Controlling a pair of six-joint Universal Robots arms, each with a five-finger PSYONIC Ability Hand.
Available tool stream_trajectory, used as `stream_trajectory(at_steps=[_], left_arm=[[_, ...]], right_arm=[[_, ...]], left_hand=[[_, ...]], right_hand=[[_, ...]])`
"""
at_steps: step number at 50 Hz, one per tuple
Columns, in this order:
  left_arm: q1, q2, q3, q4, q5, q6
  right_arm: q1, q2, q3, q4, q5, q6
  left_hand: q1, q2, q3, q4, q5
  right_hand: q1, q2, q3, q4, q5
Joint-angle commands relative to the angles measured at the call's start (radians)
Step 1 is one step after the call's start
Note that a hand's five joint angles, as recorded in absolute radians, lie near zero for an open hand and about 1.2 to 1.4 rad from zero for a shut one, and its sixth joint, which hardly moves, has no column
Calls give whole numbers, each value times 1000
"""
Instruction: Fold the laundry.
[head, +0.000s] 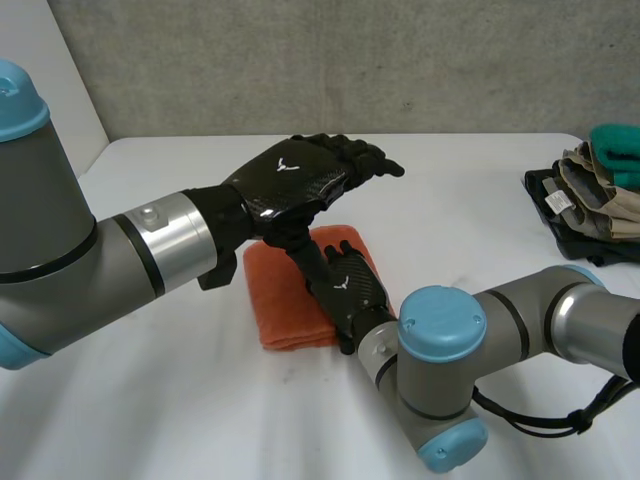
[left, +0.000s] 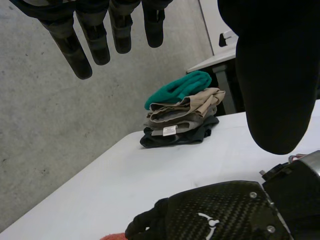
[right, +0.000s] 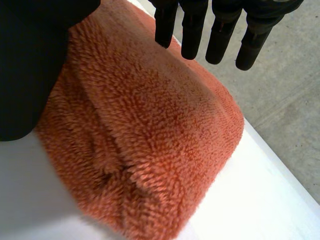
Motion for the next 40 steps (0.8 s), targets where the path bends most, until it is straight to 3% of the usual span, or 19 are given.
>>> stream_trajectory(at_steps=[1, 10, 13, 15, 16, 22, 30, 40], left_arm=[[2, -2, -2, 0, 0, -2], [10, -3, -3, 0, 0, -4], [11, -3, -3, 0, 0, -4], [11, -2, -2, 0, 0, -4], [11, -2, -2, 0, 0, -4], [13, 3, 6, 0, 0, -4], [31, 55, 23, 9, 0, -5], [31, 107, 41, 37, -3, -8]], right_arm=[[0, 22, -57, 3, -9, 2], [0, 64, -144, 9, -10, 8], [0, 81, -181, 9, -12, 10], [0, 93, -201, 10, -12, 13], [0, 104, -224, 12, -12, 14], [-13, 104, -305, 1, -4, 20], [-138, 1, -481, -6, -2, 57], [-422, -143, -586, -34, -12, 126]], left_hand=[[-5, -18, -26, -15, -34], [-8, -21, -29, -18, -37], [-8, -21, -29, -18, -37], [-8, -21, -29, -18, -37], [-8, -21, -29, -18, -37], [-8, -21, -29, -18, -37], [-5, -18, -26, -15, -34], [-5, -18, -26, -15, -34]], right_hand=[[104, 107, 103, 102, 136], [253, 257, 253, 251, 285], [406, 409, 405, 404, 438], [695, 699, 694, 693, 727], [1065, 1069, 1064, 1063, 1097], [1069, 1072, 1068, 1067, 1101], [1069, 1072, 1068, 1067, 1101], [1069, 1072, 1068, 1067, 1101]])
